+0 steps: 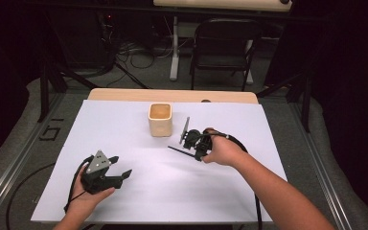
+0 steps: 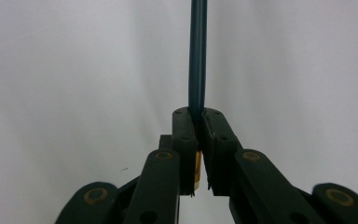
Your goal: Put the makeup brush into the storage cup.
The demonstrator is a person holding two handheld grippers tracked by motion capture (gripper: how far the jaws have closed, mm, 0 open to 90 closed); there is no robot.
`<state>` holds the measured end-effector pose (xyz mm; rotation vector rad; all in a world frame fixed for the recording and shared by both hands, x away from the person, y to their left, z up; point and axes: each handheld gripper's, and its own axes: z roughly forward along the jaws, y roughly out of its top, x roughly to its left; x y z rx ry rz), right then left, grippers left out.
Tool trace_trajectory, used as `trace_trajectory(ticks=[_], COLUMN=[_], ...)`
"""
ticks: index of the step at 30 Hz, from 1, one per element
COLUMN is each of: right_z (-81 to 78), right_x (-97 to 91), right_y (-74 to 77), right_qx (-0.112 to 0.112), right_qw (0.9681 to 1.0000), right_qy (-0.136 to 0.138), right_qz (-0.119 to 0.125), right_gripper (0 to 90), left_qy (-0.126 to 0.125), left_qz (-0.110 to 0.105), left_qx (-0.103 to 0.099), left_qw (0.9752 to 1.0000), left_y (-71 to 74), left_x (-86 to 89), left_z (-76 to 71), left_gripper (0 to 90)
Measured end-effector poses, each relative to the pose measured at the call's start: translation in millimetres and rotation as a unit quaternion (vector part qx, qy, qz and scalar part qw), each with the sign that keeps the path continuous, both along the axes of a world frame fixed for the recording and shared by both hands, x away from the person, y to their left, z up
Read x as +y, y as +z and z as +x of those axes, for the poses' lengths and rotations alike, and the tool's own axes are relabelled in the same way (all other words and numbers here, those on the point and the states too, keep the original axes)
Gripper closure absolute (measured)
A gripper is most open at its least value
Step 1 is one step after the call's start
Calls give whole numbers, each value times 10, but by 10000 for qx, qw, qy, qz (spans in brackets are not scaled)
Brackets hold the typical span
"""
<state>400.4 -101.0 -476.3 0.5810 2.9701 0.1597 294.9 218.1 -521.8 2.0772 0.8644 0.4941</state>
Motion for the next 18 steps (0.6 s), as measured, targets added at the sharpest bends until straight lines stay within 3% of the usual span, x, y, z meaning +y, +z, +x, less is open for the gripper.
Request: trace_trajectory(ticks=[9,18], right_z=[-77,-125], right_x=[82,107], right_y=[6,-2], right_qx=[84,151], right_qw=[9989,9966], right_qy=[457,812], right_qz=[67,-17], right_gripper=[841,842], left_qy=[-46,-193], left_qz=[185,447], left_qx=[-54,-79], left_qw=[9998,9988], left_y=[-6,20], left_x=[-56,-151], left_z=[-16,-10], left_gripper=[308,314])
